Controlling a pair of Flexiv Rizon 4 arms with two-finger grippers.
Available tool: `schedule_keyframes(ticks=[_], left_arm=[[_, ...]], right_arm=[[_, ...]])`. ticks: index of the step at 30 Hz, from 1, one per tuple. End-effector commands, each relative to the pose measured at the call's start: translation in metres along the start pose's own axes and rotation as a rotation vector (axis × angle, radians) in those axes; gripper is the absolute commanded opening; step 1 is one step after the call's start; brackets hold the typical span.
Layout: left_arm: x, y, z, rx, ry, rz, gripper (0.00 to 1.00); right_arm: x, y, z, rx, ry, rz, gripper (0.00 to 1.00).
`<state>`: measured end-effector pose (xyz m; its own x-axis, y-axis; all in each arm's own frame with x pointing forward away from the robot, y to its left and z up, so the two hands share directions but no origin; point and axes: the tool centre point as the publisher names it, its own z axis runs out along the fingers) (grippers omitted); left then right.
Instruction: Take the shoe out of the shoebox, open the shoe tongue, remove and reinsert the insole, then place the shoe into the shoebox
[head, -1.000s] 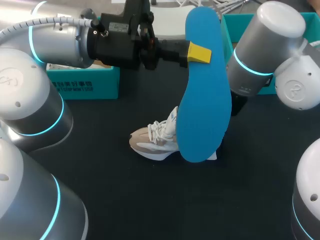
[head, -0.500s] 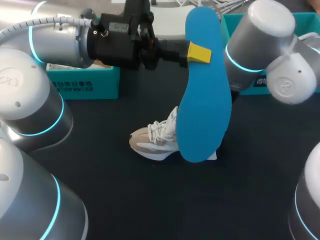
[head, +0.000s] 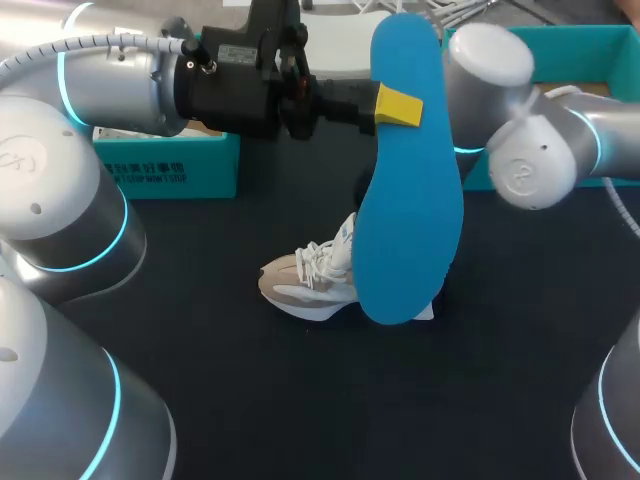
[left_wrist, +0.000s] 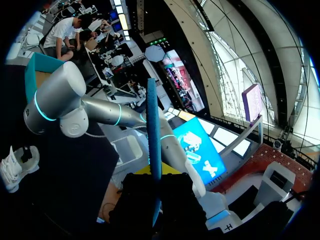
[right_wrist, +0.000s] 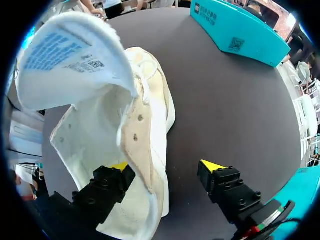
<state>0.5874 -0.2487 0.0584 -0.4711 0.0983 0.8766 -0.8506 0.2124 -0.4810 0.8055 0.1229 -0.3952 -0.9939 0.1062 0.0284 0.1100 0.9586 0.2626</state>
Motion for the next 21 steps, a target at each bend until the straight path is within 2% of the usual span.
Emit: schedule_keyframes(ticks=[1,3,4,5,9,12,13,18,21], left_arm=[[-0.001,0.001,0.001,0.0,-0.001,0.0,0.0],[-0.001,0.001,0.001,0.0,-0.001,0.0,0.0],[-0.001,0.001,0.001,0.0,-0.001,0.0,0.0],[-0.001,0.001,0.001,0.0,-0.001,0.0,0.0],[-0.001,0.001,0.001,0.0,-0.001,0.0,0.0],[-0.001,0.001,0.001,0.0,-0.001,0.0,0.0],[-0.001,0.001,0.001,0.0,-0.001,0.0,0.0],[-0.001,0.001,0.001,0.0,-0.001,0.0,0.0],[-0.001,0.001,0.001,0.0,-0.001,0.0,0.0]], right_arm=[[0.001,0.004,0.02,0.007,0.02,0.013,0.34],[0.004,0.004,0.02,0.006,0.024,0.019,0.25],[0.005,0.004,0.02,0.008,0.03,0.023,0.15],[0.006,0.004,0.02,0.014,0.037,0.026,0.0],[0.012,0.003,0.015,0.033,0.066,0.075,0.0],[0.021,0.0,0.006,0.042,0.097,0.198,0.0],[0.026,-0.001,0.002,0.041,0.13,0.289,0.0],[0.055,-0.002,-0.017,-0.06,0.15,0.662,0.0],[0.066,0.008,-0.027,-0.136,0.116,0.805,0.0]])
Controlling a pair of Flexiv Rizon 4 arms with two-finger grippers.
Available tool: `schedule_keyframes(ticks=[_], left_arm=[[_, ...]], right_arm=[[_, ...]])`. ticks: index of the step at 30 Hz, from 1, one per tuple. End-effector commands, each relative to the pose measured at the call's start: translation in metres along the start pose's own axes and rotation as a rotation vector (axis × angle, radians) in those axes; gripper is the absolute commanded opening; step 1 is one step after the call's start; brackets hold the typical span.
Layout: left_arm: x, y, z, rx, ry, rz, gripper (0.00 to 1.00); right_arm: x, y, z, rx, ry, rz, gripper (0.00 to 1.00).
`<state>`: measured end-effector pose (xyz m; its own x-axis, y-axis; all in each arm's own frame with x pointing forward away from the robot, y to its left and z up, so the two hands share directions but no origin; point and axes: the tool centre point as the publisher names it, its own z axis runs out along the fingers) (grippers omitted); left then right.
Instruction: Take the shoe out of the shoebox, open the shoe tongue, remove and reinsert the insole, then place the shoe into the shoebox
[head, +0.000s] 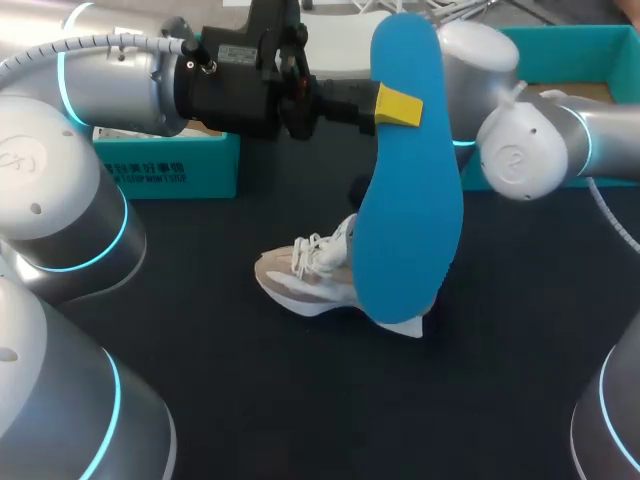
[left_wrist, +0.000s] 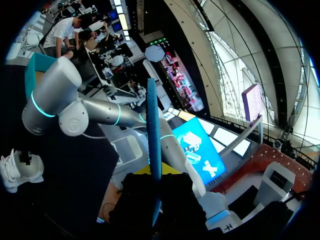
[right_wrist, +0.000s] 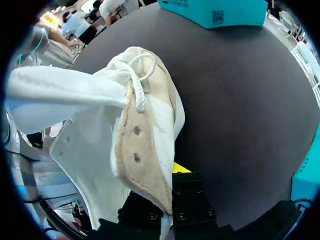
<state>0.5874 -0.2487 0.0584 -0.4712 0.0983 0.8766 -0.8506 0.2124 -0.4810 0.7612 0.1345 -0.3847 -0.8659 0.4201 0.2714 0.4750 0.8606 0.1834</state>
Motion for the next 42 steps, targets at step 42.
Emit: schedule_keyframes(ticks=[42], left_arm=[[-0.001,0.001,0.001,0.0,-0.001,0.0,0.0]], right_arm=[[0.037,-0.031,0.0,-0.312,-0.346,1.047,0.0]])
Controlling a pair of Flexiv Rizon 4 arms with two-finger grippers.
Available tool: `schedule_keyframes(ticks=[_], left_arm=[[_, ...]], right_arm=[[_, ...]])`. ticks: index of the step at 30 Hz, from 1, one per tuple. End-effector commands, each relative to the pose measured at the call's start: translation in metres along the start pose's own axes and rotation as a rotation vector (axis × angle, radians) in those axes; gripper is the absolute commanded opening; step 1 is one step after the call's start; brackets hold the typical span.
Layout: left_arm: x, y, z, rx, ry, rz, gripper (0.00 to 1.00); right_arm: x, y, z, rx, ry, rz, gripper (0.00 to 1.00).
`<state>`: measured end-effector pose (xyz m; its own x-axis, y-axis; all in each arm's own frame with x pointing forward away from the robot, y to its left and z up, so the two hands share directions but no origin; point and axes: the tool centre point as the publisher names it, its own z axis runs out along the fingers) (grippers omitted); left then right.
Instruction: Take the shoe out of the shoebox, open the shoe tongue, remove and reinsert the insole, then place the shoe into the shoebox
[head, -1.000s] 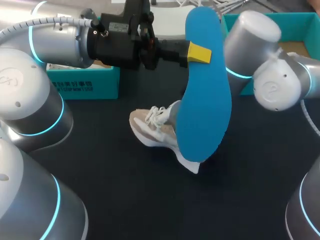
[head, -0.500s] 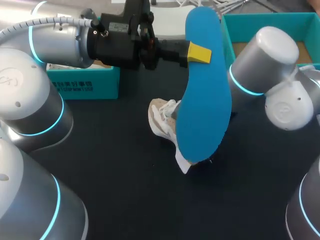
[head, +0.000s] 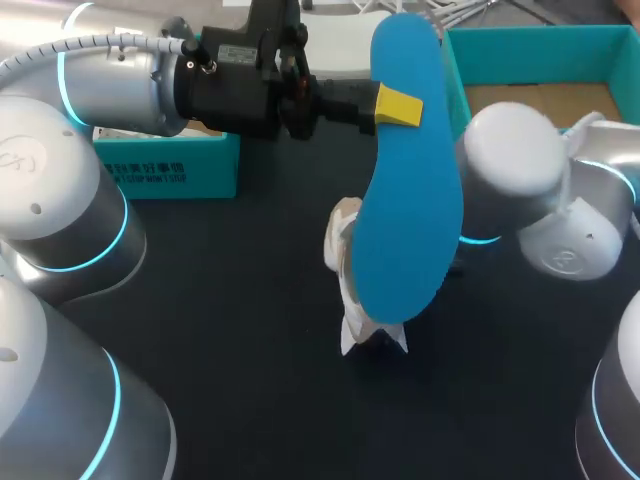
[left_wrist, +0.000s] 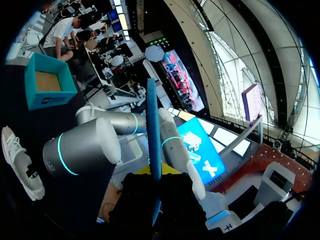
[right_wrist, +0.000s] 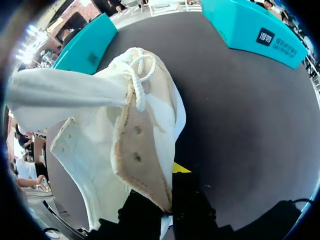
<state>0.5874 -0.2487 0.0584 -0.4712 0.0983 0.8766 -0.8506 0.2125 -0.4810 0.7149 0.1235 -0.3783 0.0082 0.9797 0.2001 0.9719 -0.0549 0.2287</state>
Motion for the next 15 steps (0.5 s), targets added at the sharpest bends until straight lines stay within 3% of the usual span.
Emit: schedule_keyframes(ticks=[1,15], left_arm=[[-0.001,0.001,0.001,0.0,-0.001,0.0,0.0],[-0.001,0.001,0.001,0.0,-0.001,0.0,0.0]], right_arm=[[-0.003,-0.001,0.003,-0.032,-0.032,-0.013,0.0],[-0.013,-0.002,0.021,0.026,0.01,-0.089,0.0]])
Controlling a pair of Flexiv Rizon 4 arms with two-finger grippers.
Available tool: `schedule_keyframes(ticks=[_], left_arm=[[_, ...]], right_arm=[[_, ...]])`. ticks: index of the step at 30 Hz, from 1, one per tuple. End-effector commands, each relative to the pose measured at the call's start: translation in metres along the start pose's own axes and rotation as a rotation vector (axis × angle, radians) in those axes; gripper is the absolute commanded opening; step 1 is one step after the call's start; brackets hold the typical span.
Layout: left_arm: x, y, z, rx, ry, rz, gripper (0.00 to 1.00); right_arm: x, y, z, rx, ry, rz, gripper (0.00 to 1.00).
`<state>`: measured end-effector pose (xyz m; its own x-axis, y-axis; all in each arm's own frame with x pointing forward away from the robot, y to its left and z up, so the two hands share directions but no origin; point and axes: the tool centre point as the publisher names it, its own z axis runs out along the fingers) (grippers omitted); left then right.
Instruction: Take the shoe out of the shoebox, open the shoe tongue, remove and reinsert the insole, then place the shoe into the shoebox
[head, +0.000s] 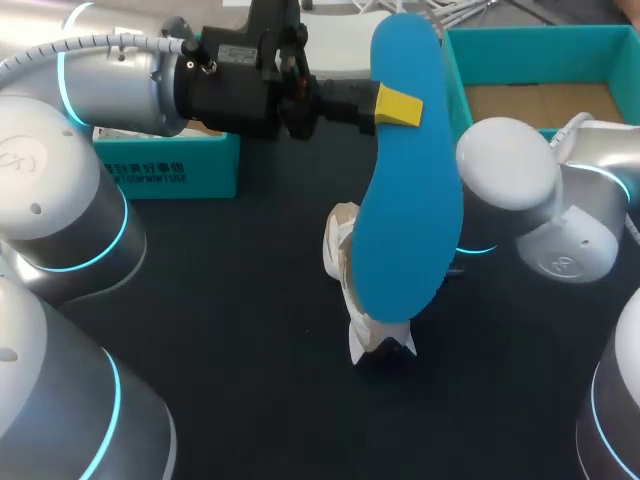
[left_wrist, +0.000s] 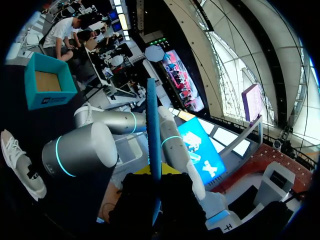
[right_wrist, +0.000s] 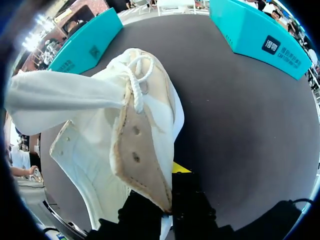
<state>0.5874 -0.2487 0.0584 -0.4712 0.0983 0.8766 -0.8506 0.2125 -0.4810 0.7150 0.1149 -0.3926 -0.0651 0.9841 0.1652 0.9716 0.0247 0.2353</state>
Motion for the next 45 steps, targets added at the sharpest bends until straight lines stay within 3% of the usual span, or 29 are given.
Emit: schedule_keyframes(ticks=[1,2,4,5,6,11,15,17,21,35,37,40,42,45], left_arm=[[-0.001,0.001,0.001,0.0,-0.001,0.0,0.0],[-0.001,0.001,0.001,0.0,-0.001,0.0,0.0],[-0.001,0.001,0.001,0.0,-0.001,0.0,0.0],[-0.001,0.001,0.001,0.0,-0.001,0.0,0.0],[-0.001,0.001,0.001,0.0,-0.001,0.0,0.0],[-0.001,0.001,0.001,0.0,-0.001,0.0,0.0],[-0.001,0.001,0.001,0.0,-0.001,0.0,0.0],[-0.001,0.001,0.001,0.0,-0.001,0.0,0.0],[-0.001,0.001,0.001,0.0,-0.001,0.0,0.0],[-0.001,0.001,0.001,0.0,-0.001,0.0,0.0],[-0.001,0.001,0.001,0.0,-0.001,0.0,0.0],[-0.001,0.001,0.001,0.0,-0.001,0.0,0.0],[-0.001,0.001,0.001,0.0,-0.001,0.0,0.0],[-0.001,0.001,0.001,0.0,-0.001,0.0,0.0]], right_arm=[[-0.002,0.0,0.011,0.009,0.029,-0.004,0.0],[-0.004,-0.002,0.014,0.011,0.035,-0.003,0.0],[-0.006,-0.005,0.018,0.008,0.046,0.004,0.45],[-0.008,-0.007,0.019,0.007,0.051,0.009,0.89],[-0.009,-0.008,0.019,0.006,0.053,0.011,1.0],[-0.009,-0.015,0.0,-0.024,0.073,0.072,1.0],[-0.009,-0.017,-0.027,-0.055,0.159,0.099,1.0],[-0.01,-0.016,-0.039,0.007,0.19,0.048,1.0],[-0.014,-0.017,-0.063,0.058,0.291,-0.019,1.0],[-0.014,-0.017,-0.063,0.058,0.291,-0.019,1.0],[-0.01,-0.007,-0.069,-0.007,0.371,0.009,1.0],[-0.01,0.0,-0.081,0.07,0.449,0.022,1.0],[-0.012,0.002,-0.089,0.044,0.522,0.056,1.0],[-0.011,0.004,-0.097,0.074,0.667,0.083,1.0]])
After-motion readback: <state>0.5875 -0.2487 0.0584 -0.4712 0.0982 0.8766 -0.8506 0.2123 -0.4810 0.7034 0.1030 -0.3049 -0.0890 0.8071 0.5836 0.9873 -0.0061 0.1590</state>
